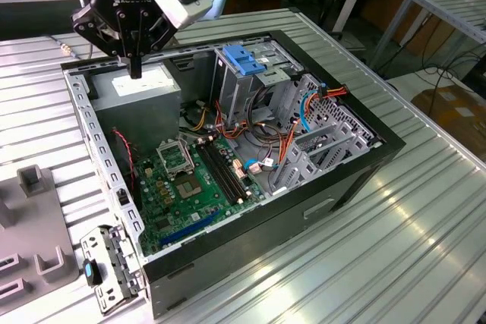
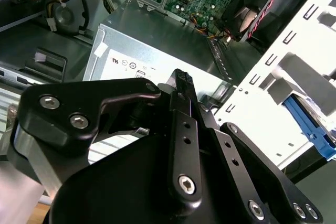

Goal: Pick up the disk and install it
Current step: 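Reach for the disk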

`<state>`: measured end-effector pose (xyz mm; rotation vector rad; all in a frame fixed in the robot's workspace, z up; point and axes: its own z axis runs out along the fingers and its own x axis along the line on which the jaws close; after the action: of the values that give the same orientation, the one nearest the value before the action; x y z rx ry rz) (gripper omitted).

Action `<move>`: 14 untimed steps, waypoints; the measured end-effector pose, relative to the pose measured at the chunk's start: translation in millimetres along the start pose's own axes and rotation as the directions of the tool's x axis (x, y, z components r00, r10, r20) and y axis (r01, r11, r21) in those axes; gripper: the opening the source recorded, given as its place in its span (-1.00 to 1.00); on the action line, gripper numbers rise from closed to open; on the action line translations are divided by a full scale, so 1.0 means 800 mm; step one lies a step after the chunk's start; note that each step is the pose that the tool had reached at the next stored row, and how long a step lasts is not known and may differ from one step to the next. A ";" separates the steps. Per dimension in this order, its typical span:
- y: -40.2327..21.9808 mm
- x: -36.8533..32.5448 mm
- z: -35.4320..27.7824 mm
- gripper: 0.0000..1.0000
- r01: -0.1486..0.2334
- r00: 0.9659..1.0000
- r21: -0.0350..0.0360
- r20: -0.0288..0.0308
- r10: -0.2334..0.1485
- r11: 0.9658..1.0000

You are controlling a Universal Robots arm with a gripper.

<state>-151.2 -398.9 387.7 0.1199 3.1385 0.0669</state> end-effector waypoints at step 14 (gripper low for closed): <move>-0.0005 0.0051 0.0023 -0.79 0.000 1.000 0.001 -0.008 0.000 1.000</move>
<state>-155.3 -398.9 385.9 0.1205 3.1468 0.0666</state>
